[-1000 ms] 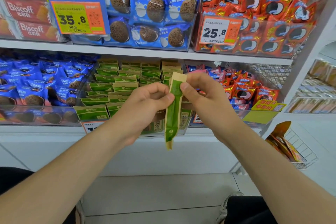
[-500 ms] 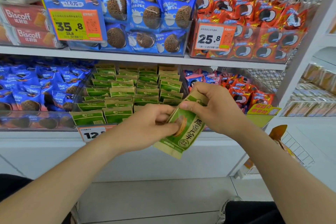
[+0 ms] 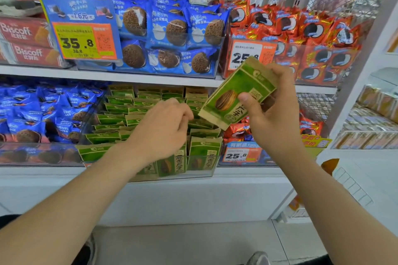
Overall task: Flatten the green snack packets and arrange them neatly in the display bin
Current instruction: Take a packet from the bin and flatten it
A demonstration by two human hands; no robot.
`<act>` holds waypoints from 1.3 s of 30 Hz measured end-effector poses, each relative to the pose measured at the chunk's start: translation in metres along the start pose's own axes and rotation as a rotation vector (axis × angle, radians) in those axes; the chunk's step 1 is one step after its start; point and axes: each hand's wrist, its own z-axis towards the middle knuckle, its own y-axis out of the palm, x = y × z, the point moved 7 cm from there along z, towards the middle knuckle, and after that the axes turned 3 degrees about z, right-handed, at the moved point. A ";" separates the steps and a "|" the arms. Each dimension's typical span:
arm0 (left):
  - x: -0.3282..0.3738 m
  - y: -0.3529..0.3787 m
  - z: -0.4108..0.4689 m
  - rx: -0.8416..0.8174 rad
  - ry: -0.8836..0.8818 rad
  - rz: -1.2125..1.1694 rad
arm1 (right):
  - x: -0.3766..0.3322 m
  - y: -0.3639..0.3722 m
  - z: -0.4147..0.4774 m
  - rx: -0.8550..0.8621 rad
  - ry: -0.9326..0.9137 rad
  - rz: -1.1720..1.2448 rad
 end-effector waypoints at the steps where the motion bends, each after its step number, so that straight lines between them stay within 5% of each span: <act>1: -0.005 0.006 0.006 -0.029 0.001 0.087 | -0.002 0.002 0.001 0.019 -0.043 -0.046; 16: -0.046 0.051 0.035 -0.537 0.046 0.348 | 0.030 0.041 0.000 -0.207 -0.214 -0.154; 30: -0.044 0.043 0.043 -0.276 0.034 0.272 | 0.073 0.090 -0.011 -0.504 -0.205 -0.496; 35: -0.040 0.042 0.044 -0.199 0.018 0.276 | 0.077 0.091 0.002 -0.350 -0.197 -0.730; 39: -0.046 0.039 0.045 -0.233 -0.070 0.245 | 0.082 0.115 -0.001 -0.621 -0.157 -0.794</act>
